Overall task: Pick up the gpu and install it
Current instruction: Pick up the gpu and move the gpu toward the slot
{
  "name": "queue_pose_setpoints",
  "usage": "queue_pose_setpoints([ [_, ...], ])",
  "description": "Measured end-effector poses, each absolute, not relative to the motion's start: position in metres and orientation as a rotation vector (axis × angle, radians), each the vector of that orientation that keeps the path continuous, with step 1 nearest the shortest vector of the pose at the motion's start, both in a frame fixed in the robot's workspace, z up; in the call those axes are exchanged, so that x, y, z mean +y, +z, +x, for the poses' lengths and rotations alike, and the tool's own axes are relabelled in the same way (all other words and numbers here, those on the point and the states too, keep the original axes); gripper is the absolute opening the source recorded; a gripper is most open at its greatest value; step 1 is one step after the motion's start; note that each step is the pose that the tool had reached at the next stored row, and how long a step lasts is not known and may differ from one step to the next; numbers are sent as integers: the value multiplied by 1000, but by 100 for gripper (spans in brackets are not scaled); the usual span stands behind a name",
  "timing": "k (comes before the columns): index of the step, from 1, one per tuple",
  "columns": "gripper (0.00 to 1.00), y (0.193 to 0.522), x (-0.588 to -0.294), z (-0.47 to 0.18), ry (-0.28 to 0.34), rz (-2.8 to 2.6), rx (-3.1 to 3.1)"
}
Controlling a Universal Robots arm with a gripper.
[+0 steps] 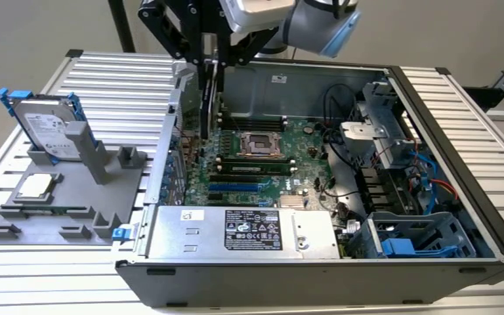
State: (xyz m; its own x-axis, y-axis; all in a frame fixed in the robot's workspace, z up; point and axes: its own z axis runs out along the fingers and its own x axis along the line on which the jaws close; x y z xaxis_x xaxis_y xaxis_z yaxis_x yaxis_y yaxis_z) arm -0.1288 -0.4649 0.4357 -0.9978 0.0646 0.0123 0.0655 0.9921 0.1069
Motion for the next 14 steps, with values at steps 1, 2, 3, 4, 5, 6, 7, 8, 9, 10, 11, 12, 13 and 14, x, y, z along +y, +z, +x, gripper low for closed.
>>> queue_pose_setpoints([
  [1, 0, 436, -465, -127, -168, -102, -3127],
  [2, 0, 436, -465, -126, -168, -102, -3126],
  [3, 0, 436, -465, -124, -168, -102, -3126],
  [4, 0, 436, -465, -123, -168, -102, -3126],
  [5, 0, 436, -465, -121, -168, -102, -3126],
  [6, 0, 436, -465, -120, -168, -102, -3126],
  [7, 0, 436, -465, -119, -168, -102, -3126],
  [8, 0, 436, -465, -117, -168, -102, -3126],
  [9, 0, 436, -465, -116, -168, -102, -3126],
  [10, 0, 436, -465, -115, -168, -102, -3125],
  [11, 0, 436, -465, -113, -168, -102, -3125],
  [12, 0, 436, -465, -112, -168, -102, -3125],
  [13, 0, 436, -465, -111, -168, -102, -3125],
  [14, 0, 436, -465, -110, -168, -102, -3125],
])
